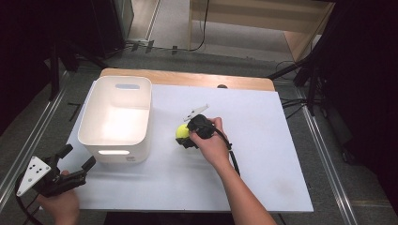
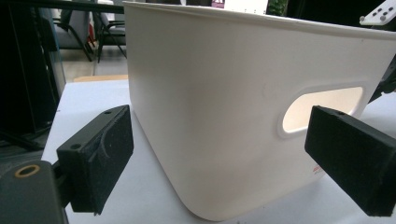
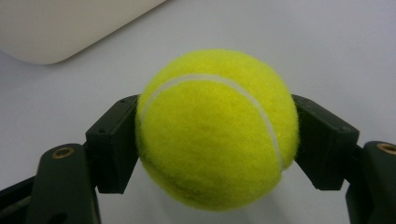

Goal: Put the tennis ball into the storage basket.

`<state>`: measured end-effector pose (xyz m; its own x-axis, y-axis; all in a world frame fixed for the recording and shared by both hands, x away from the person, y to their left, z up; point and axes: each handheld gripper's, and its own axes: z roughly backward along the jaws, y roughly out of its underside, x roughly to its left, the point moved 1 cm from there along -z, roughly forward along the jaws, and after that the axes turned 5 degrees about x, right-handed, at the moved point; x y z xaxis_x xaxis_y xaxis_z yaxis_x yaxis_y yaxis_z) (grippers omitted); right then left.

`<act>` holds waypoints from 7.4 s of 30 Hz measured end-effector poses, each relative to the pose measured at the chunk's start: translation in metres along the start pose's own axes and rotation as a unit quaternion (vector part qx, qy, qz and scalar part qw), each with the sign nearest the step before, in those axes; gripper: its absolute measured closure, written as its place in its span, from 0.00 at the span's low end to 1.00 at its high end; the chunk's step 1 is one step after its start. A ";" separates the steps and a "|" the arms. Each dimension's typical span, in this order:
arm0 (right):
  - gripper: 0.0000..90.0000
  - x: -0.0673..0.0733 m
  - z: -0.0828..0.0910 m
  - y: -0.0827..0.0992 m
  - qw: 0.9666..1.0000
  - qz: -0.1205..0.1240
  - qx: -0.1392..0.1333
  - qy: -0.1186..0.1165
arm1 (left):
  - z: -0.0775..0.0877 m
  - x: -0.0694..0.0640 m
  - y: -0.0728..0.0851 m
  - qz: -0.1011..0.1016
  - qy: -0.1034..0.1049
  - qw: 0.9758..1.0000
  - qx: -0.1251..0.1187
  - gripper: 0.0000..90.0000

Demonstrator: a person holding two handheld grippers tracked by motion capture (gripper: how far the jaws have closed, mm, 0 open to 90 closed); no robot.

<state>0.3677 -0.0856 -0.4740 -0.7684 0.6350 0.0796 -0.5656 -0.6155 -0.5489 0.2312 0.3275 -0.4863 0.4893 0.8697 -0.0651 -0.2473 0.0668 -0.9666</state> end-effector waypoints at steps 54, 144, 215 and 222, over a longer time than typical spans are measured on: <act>0.26 0.000 0.031 -0.035 0.998 0.034 -0.025 -0.041 | -0.001 0.001 0.000 0.003 0.001 1.000 0.000 0.09; 0.26 0.031 0.061 -0.100 0.990 0.105 -0.058 -0.071 | -0.001 0.001 -0.001 0.007 0.000 1.000 -0.002 0.09; 0.26 0.073 0.022 -0.138 0.982 0.147 -0.053 -0.102 | -0.004 -0.001 -0.001 -0.004 -0.005 1.000 0.009 0.09; 0.26 0.074 0.015 -0.138 0.981 0.153 -0.046 -0.107 | -0.004 -0.001 -0.001 -0.002 -0.004 1.000 0.007 0.09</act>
<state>0.3843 0.0391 -0.3802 -0.9488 0.3086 0.0671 -0.2769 -0.7106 -0.6468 0.2340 0.3247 -0.4863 0.4831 0.8736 -0.0587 -0.2568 0.0773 -0.9634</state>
